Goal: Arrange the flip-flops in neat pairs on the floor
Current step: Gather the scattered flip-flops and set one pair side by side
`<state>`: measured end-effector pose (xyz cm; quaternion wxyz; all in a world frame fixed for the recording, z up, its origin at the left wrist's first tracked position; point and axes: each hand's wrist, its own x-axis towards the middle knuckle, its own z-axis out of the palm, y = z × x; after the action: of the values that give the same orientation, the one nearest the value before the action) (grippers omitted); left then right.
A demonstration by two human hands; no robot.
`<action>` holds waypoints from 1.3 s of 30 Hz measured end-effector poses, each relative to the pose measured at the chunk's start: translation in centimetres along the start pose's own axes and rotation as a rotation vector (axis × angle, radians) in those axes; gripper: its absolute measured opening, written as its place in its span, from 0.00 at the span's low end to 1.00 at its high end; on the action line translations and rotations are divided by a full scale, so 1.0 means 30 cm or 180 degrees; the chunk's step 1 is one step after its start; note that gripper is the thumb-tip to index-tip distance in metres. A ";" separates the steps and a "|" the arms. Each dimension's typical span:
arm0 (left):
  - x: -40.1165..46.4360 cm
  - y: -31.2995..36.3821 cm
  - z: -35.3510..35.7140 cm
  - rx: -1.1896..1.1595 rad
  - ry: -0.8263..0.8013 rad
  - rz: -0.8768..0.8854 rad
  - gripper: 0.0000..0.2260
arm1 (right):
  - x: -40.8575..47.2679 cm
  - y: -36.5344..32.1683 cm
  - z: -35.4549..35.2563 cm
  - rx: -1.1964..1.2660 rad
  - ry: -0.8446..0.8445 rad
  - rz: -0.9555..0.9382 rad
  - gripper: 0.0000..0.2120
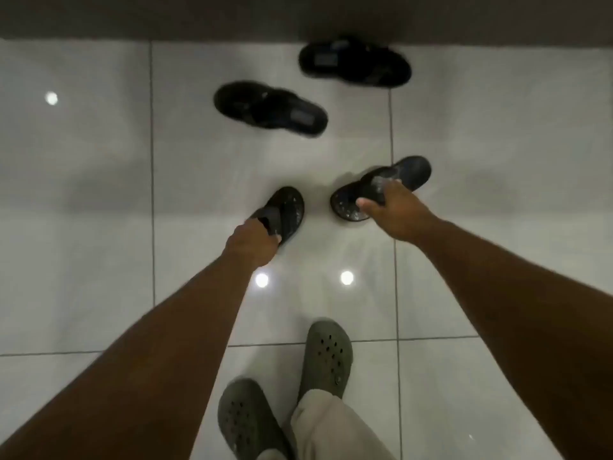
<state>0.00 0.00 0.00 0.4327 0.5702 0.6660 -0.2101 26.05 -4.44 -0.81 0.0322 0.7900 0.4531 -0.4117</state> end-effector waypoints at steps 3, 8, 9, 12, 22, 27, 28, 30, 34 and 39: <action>0.212 -0.038 0.158 -0.0680 0.0160 -0.0452 0.33 | 0.203 0.051 0.132 0.0001 0.0149 0.0173 0.48; 0.443 -0.049 0.305 -0.1101 0.0659 -0.0957 0.39 | 0.377 0.065 0.291 -0.0527 0.0246 0.0517 0.43; 0.446 -0.032 0.318 -0.0868 0.0652 -0.0992 0.36 | 0.384 0.065 0.314 -0.0663 0.0307 0.0516 0.42; 0.405 -0.040 0.378 -0.0132 0.0648 -0.0748 0.29 | 0.379 0.094 0.352 -0.0719 0.0477 0.0318 0.38; 0.360 -0.254 0.327 0.2669 0.0165 0.1523 0.34 | 0.292 0.115 0.406 -0.1104 -0.0092 -0.0289 0.37; 0.276 -0.275 0.410 0.2796 -0.0240 0.1717 0.34 | 0.375 -0.008 0.406 -0.1234 0.0022 -0.0457 0.39; 0.263 -0.284 0.428 0.2816 -0.0289 0.1768 0.35 | 0.392 -0.037 0.400 -0.1197 0.0028 -0.0508 0.38; 0.254 -0.287 0.454 0.2795 -0.0374 0.1855 0.36 | 0.412 -0.082 0.378 -0.0984 0.0068 -0.0613 0.35; 0.245 -0.214 0.433 0.2577 -0.0628 0.1908 0.29 | 0.336 -0.081 0.390 -0.0605 0.0539 -0.0928 0.35; 0.277 -0.096 0.282 0.1489 0.1190 0.2279 0.12 | 0.054 0.041 0.602 -0.0529 0.0650 -0.1024 0.24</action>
<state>0.35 -2.48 -11.95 0.2104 0.8745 0.4285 -0.0857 16.16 -11.70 -14.22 -0.0150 0.7397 0.6068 -0.2905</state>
